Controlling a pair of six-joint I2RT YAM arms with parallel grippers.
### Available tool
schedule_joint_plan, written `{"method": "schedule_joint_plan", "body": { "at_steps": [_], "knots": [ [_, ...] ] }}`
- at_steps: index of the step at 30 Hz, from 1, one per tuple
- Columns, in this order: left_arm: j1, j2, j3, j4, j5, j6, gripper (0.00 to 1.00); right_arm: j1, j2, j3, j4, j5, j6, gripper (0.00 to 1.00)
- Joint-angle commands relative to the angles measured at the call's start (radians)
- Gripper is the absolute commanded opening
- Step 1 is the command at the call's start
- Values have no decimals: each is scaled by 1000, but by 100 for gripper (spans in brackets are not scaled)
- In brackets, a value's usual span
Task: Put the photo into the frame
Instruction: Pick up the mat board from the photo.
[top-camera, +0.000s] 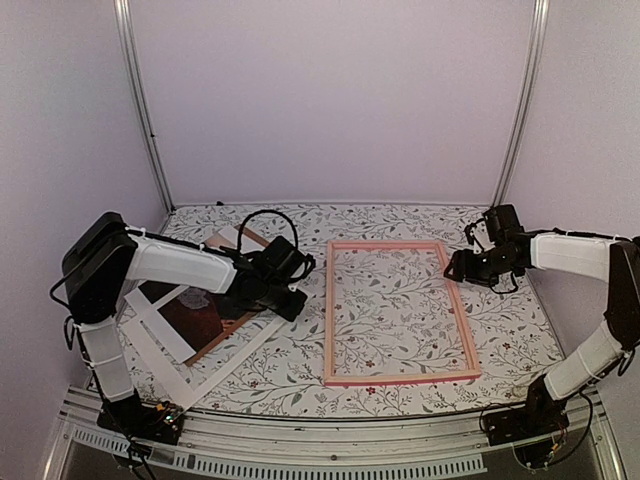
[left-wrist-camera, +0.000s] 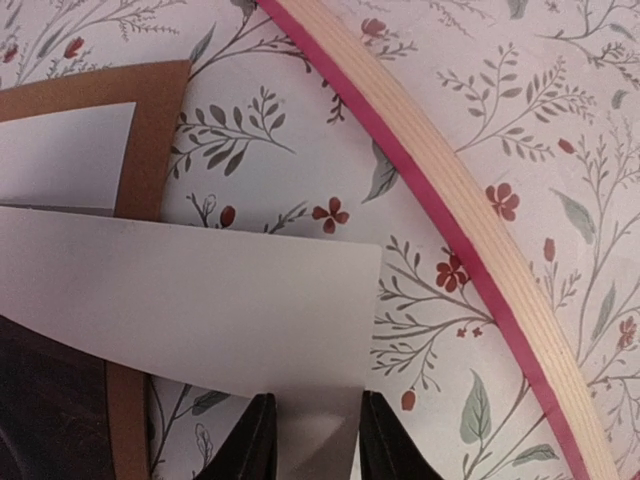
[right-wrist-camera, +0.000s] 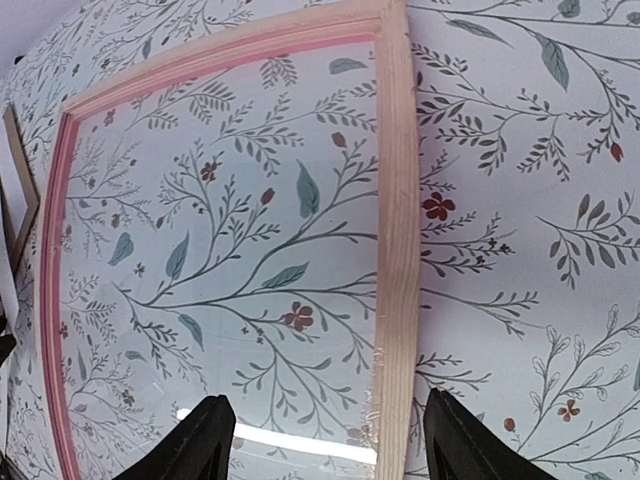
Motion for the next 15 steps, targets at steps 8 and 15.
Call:
{"method": "schedule_joint_plan", "body": {
  "at_steps": [8,15],
  "knots": [
    [4,-130,23,24,22,-39,28,274,-7,143,62,-133,106,69],
    [-5,-188,9,78,45,-89,27,427,132,295,181,-223,222,70]
  ]
}}
